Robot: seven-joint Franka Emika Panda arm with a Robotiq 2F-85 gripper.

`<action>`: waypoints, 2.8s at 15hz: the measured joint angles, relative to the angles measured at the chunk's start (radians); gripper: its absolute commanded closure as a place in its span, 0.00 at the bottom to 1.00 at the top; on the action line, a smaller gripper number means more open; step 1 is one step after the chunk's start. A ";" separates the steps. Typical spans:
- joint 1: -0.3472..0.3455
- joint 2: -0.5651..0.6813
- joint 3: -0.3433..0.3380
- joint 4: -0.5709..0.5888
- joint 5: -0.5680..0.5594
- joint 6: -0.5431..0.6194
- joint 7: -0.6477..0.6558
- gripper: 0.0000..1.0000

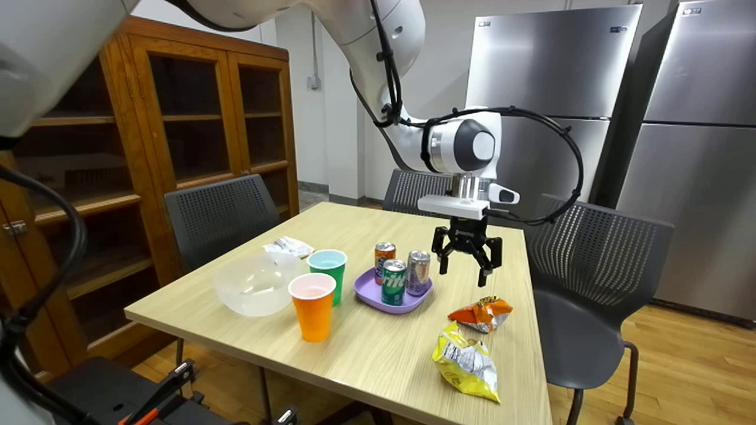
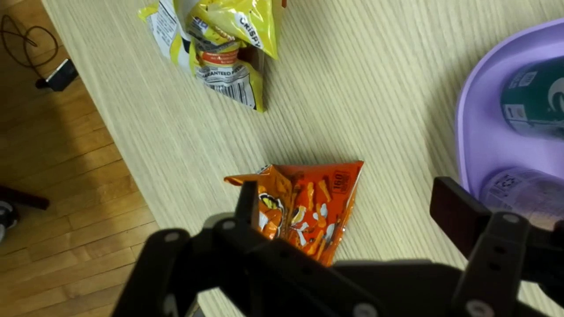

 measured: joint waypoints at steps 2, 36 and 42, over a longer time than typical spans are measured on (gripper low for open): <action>-0.002 0.026 -0.006 0.016 0.006 0.001 0.024 0.00; -0.062 0.288 -0.007 0.381 0.068 -0.062 0.043 1.00; -0.062 0.251 -0.008 0.379 0.068 -0.047 0.041 1.00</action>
